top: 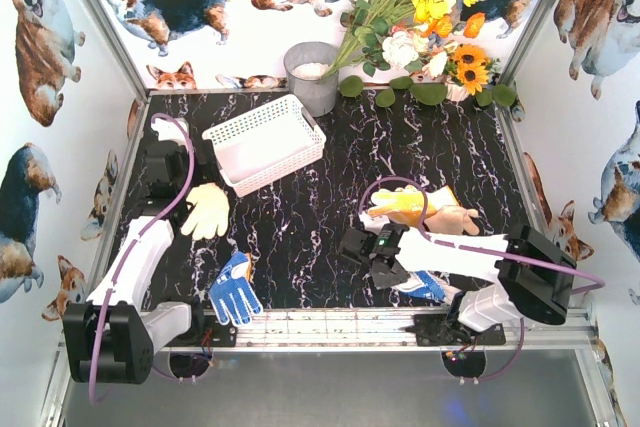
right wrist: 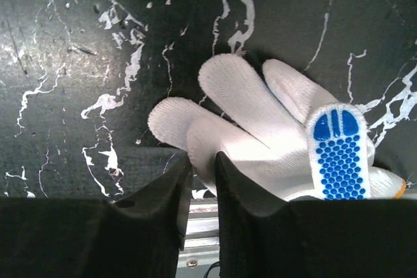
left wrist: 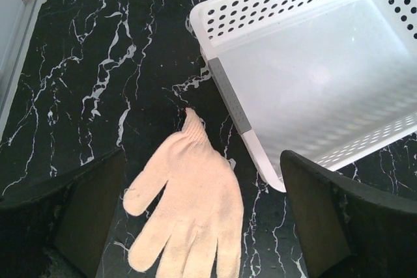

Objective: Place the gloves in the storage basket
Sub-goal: Pick up the glove from the center of the board, then place the glove at the center of the board.

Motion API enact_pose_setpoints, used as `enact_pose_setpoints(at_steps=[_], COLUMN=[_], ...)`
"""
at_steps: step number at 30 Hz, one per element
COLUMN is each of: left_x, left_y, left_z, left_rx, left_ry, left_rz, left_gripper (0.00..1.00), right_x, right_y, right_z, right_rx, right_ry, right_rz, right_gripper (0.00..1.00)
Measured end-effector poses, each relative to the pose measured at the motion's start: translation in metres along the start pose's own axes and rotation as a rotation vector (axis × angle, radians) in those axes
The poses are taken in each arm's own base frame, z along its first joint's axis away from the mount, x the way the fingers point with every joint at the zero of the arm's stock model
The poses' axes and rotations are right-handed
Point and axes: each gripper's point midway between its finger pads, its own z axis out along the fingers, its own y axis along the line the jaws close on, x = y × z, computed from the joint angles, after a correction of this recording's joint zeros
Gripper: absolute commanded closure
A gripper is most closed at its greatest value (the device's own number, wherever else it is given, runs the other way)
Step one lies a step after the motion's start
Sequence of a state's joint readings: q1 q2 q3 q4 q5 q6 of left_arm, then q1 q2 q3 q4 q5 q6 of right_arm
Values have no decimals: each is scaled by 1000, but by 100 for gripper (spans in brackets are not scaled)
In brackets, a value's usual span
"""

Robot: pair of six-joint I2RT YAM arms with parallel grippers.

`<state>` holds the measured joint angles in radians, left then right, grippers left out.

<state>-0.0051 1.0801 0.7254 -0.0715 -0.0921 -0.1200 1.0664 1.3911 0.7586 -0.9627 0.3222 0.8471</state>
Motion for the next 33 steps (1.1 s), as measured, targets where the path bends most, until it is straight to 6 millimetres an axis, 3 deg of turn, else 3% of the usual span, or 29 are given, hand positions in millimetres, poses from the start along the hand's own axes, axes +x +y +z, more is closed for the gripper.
enact_pose_setpoints(at_steps=[3,10,18,25,27,29,31,33], left_x=[1,-2,5,2,-1,-3,-4,-4], left_y=[-2,-13,-37,-54,-56,-60,-66,-73], left_z=[1,2,-3,-18,-24,-31,-36,-39], left_rx=[10,70,185,237,247,270,302,332], left_ry=[5,-11,-7,-22,-29,-31,-22,-6], left_rz=[0,-1,12,25,10,-8,-30,-54], left_gripper=[0,0,0,0,0,0,0,0], right_x=[2,-23,-79,-111,-122,-137,-158,-178], right_y=[4,32,64,89,90,89,89,91], right_z=[0,-26,-121,-197,-203,-197,-181,-154], right_rx=[-7,-146,-492,-752,-785,-784,-759,-718], right_ry=[6,-71,-337,-467,-487,-489,-477,-446], right_rz=[-28,-39,-5,-25,-1,42,99,157], right_gripper=[100,100,100,100,100,100,97,87])
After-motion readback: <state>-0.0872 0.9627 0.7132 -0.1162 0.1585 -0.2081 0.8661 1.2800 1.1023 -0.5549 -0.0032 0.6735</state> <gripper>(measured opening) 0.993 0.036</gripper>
